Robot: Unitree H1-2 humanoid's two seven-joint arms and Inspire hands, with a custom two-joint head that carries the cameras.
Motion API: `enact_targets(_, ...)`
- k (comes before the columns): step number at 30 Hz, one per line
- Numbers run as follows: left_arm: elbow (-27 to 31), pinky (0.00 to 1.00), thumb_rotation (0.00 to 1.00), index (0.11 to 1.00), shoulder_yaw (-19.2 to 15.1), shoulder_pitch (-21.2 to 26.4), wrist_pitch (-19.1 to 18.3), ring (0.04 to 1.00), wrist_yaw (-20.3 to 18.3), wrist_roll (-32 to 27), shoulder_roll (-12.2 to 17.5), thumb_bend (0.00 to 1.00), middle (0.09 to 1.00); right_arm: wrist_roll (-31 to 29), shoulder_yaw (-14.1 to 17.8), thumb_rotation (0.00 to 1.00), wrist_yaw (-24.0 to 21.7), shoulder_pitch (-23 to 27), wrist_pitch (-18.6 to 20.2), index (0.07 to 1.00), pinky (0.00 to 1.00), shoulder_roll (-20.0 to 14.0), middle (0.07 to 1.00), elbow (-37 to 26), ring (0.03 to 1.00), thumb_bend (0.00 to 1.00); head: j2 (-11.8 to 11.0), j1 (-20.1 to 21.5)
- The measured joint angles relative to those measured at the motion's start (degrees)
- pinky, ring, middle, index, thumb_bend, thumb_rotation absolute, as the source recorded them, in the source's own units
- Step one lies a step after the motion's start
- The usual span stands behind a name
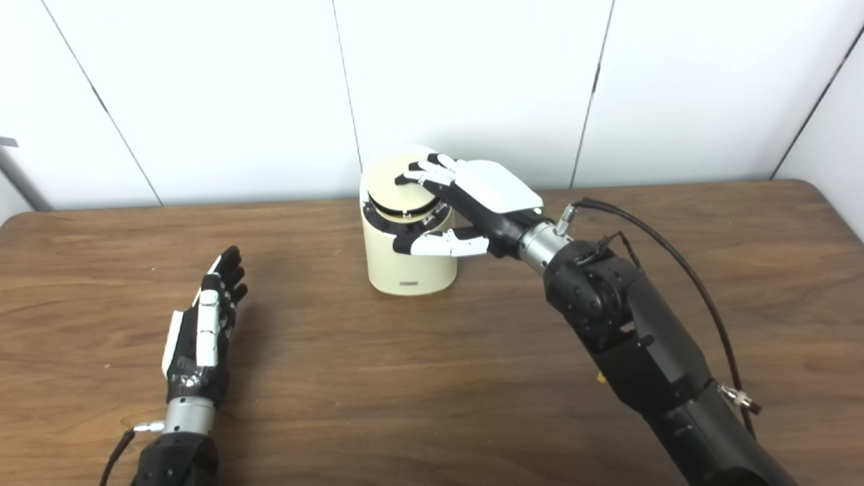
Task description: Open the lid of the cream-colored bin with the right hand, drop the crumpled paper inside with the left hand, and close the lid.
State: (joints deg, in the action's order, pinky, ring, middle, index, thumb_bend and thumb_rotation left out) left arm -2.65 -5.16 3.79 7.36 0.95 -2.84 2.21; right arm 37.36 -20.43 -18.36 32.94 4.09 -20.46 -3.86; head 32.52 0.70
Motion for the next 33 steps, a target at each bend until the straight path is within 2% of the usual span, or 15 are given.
enact_targets(6, 0.0, 0.96, 1.00, 0.947, 0.1, 0.0, 0.0, 0.967, 0.1, 0.3, 0.0, 0.48, 0.964, 1.4, -0.3, 0.97, -0.2, -1.1, -0.2, 0.850, 1.00, -0.3, 0.949, -1.2, 1.000, 0.60, 0.7, -0.4)
enact_targets(20, 0.3, 0.95, 1.00, 0.946, 0.1, 0.0, -0.7, 0.959, 0.2, 0.6, -0.4, 0.49, 0.963, 4.0, -0.2, 0.96, -0.8, -3.1, -1.7, 0.848, 1.00, -0.8, 0.959, -3.3, 1.000, 0.61, 1.4, -0.6)
enact_targets(30, 0.5, 0.94, 1.00, 0.942, 0.2, 0.0, -1.7, 0.953, 0.2, 0.8, -0.5, 0.49, 0.957, 5.0, -0.3, 1.00, -1.1, -3.2, -2.0, 0.859, 1.00, -0.8, 0.948, -3.4, 1.000, 0.60, 2.0, -0.7)
enact_targets(33, 0.5, 0.94, 1.00, 0.941, 0.2, 0.0, -1.8, 0.954, 0.2, 0.8, -0.5, 0.50, 0.957, 6.0, -0.4, 1.00, -1.8, -3.1, -1.9, 0.870, 1.00, -0.8, 0.931, -3.5, 1.000, 0.62, 2.3, -0.8)
